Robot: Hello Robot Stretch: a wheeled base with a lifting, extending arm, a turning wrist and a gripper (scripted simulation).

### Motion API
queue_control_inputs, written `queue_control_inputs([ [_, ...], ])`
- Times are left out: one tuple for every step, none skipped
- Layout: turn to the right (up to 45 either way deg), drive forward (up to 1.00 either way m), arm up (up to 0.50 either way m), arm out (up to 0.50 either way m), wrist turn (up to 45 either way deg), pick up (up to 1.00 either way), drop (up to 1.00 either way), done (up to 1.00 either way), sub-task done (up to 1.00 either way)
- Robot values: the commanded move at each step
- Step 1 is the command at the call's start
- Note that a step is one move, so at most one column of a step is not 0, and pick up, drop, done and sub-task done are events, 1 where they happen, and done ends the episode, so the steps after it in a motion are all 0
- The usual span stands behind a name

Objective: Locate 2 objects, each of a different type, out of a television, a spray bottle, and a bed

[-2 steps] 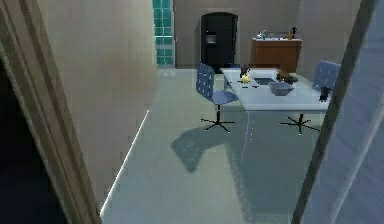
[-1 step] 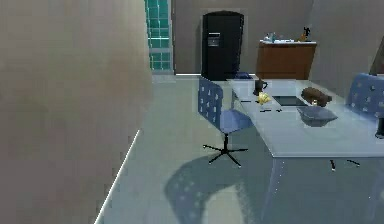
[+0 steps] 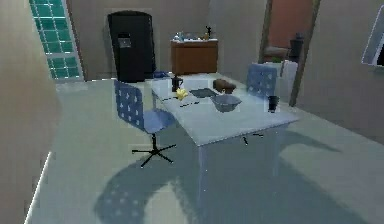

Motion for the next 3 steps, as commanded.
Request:
queue_control_inputs([
  [0.0, 0.55, 0.00, 0.00, 0.0, 0.00, 0.00, 0.00, 0.00],
  [45.0, 0.00, 0.00, 0.00, 0.0, 0.00, 0.00, 0.00, 0.00],
  [21.0, 0.00, 0.00, 0.00, 0.0, 0.00, 0.00, 0.00, 0.00],
])
